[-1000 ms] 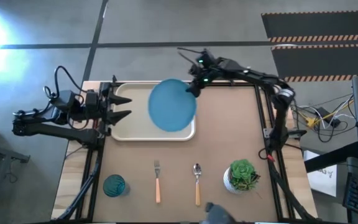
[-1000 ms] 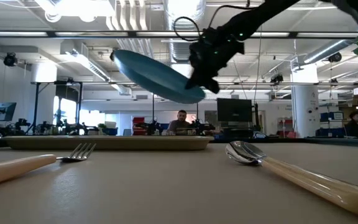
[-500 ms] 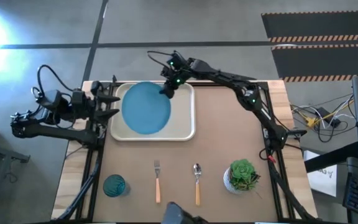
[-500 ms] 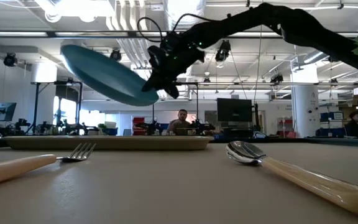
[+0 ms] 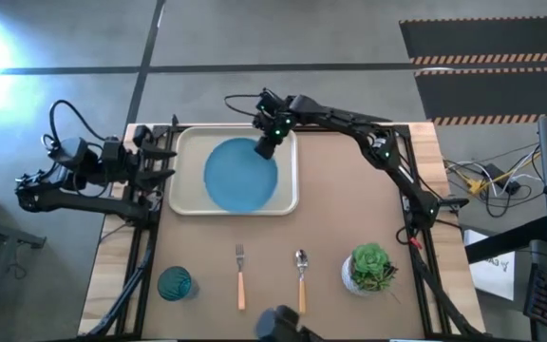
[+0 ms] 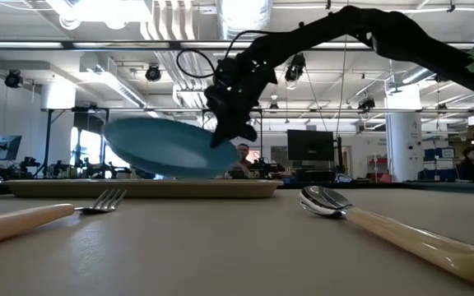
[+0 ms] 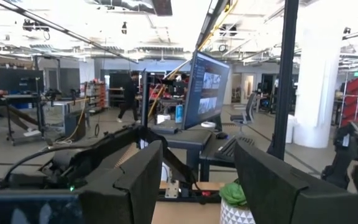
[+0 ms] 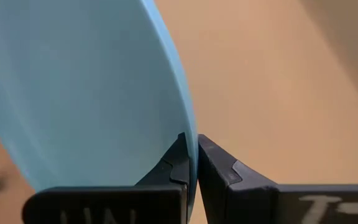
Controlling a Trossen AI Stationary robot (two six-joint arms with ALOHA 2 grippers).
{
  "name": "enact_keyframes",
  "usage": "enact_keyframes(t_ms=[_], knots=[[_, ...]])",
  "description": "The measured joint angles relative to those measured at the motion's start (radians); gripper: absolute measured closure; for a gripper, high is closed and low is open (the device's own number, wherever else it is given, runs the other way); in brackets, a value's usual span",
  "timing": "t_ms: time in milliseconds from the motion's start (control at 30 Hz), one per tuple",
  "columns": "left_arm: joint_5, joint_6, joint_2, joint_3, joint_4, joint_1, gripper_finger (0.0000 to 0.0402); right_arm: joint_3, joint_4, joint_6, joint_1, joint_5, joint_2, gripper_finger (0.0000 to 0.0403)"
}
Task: Pick and place plate/cup/fork/spoon on tray
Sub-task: Put the light blue plate on the white serving tray
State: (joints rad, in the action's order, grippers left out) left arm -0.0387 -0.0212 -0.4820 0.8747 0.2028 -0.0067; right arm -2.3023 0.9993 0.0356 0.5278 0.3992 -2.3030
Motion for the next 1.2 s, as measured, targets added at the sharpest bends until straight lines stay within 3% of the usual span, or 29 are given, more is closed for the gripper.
enact_keyframes(t_ms=[233,700,1200], knots=[[0.0,0.0,-0.001,-0.003,0.018,0.0,0.0217,0.007,0.109,-0.035,0.03,-0.069,0.001,0.0395],[0.0,0.0,-0.011,-0.005,0.018,0.0,0.0217,0.083,0.109,-0.033,0.036,-0.067,0.001,0.0394],[0.0,0.0,-0.019,-0.011,0.016,0.0,0.0217,0.12,-0.255,0.192,0.005,0.026,-0.019,0.0394]])
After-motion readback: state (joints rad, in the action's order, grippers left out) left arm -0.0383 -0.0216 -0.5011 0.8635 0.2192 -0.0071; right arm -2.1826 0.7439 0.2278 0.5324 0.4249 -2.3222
